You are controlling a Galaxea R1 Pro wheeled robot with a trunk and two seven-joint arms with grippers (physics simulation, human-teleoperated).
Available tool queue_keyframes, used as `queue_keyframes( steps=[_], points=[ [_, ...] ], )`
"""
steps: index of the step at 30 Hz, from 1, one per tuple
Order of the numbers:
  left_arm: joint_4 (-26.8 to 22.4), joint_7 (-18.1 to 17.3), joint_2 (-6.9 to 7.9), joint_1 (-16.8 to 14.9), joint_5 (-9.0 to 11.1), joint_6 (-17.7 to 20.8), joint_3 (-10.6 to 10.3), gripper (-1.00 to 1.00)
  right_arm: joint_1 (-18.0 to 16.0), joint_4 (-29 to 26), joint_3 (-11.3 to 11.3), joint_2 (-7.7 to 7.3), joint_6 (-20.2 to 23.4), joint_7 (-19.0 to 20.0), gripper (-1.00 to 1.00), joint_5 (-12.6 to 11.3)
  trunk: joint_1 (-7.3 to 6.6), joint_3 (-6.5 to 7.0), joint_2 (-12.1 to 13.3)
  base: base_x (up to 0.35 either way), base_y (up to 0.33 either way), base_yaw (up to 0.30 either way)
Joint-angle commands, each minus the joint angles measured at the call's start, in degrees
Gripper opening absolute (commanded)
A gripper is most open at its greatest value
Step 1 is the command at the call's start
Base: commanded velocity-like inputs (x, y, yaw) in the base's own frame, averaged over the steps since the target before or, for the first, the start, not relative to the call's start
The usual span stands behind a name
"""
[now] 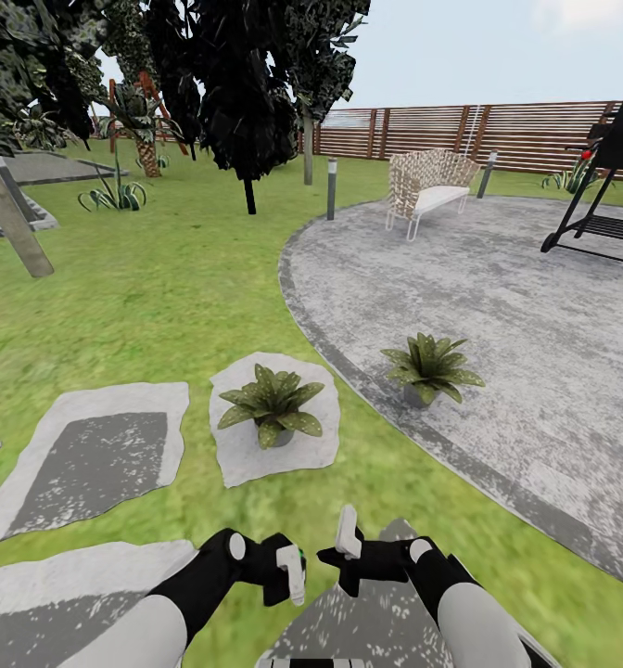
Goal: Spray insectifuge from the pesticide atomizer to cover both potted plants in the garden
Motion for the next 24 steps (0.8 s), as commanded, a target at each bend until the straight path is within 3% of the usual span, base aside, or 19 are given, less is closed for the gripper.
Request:
queue_keyframes(
  steps=[1, 9, 24],
  points=[
    [0.02, 0.03, -0.06, -0.01, -0.56, -0.36, 0.02, -1.00, -0.04, -0.12, -0.48, 0.07, -0.10, 0.35, -1.00, 0.31, -0.01, -0.05, -0.02, 0.000, 0.000, 0.000],
    [0.20, 0.20, -1.42, -0.01, -0.56, -0.36, 0.02, -1.00, -0.01, -0.12, -0.48, 0.07, -0.10, 0.35, -1.00, 0.31, -0.01, -0.05, -0.02, 0.000, 0.000, 0.000],
    [0.52, 0.82, -1.95, 0.06, -0.29, -0.47, -0.02, -1.00, -0.04, -0.12, -0.48, 0.07, -0.10, 0.35, -1.00, 0.31, -0.01, -0.05, -0.02, 0.000, 0.000, 0.000]
  ],
)
